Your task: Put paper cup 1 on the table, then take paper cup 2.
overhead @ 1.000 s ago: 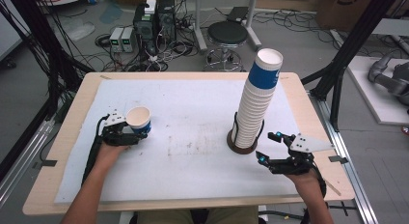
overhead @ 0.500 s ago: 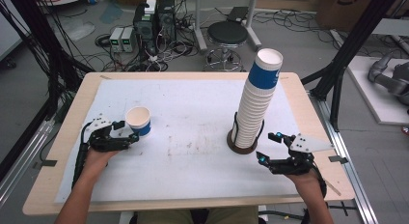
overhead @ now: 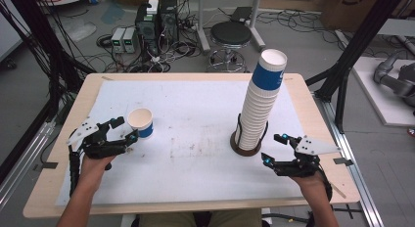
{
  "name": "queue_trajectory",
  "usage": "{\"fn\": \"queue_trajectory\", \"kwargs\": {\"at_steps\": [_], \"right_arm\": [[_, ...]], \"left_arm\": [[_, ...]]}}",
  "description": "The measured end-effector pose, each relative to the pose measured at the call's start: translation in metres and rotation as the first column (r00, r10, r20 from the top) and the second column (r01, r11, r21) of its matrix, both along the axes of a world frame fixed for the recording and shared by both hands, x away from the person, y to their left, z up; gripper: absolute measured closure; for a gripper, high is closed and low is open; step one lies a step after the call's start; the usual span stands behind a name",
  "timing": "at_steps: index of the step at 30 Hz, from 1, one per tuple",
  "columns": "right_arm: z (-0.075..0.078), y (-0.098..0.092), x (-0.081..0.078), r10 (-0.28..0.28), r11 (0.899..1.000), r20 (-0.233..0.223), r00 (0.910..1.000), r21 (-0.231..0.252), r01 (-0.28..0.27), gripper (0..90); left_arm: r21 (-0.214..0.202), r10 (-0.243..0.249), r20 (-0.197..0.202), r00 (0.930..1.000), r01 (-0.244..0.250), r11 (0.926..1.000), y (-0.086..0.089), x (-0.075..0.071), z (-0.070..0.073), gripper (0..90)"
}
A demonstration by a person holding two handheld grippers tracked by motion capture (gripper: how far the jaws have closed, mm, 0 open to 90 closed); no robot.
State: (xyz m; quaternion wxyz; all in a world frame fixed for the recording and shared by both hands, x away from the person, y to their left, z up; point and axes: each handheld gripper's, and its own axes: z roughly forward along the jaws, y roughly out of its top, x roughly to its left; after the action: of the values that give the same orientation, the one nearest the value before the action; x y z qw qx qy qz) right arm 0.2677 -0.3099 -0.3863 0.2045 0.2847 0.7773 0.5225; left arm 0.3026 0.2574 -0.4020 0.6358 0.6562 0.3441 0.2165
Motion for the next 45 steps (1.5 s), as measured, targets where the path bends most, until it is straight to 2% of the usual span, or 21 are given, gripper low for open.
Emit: {"fn": "queue_trajectory", "kwargs": {"at_steps": [6,12,18,25,45], "right_arm": [[0.0,-0.002,0.0,-0.012,1.0,0.011,0.9999,-0.002,0.012,20.8],[0.001,-0.003,0.0,-0.024,1.0,0.01,0.9997,-0.005,0.024,20.8],[0.001,0.0,0.002,-0.02,1.0,0.009,0.9998,-0.003,0.02,20.7],[0.001,-0.001,0.001,-0.022,1.0,0.009,0.9997,0.001,0.022,20.8],[0.001,-0.002,0.001,-0.023,1.0,0.001,0.9997,0.002,0.023,20.8]], "left_arm": [[-0.024,-0.06,0.026,0.9979,0.061,0.9979,-0.016,-0.008,0.004,16.5],[-0.007,-0.089,0.031,0.9956,0.089,0.996,-0.025,-0.014,0.001,16.5],[0.007,-0.098,0.026,0.9948,0.098,0.9952,-0.026,-0.014,-0.003,16.5],[0.019,-0.088,0.023,0.9959,0.087,0.996,-0.028,-0.015,-0.003,16.7],[0.007,-0.129,0.02,0.9914,0.129,0.9916,-0.034,-0.013,-0.004,16.7]]}}
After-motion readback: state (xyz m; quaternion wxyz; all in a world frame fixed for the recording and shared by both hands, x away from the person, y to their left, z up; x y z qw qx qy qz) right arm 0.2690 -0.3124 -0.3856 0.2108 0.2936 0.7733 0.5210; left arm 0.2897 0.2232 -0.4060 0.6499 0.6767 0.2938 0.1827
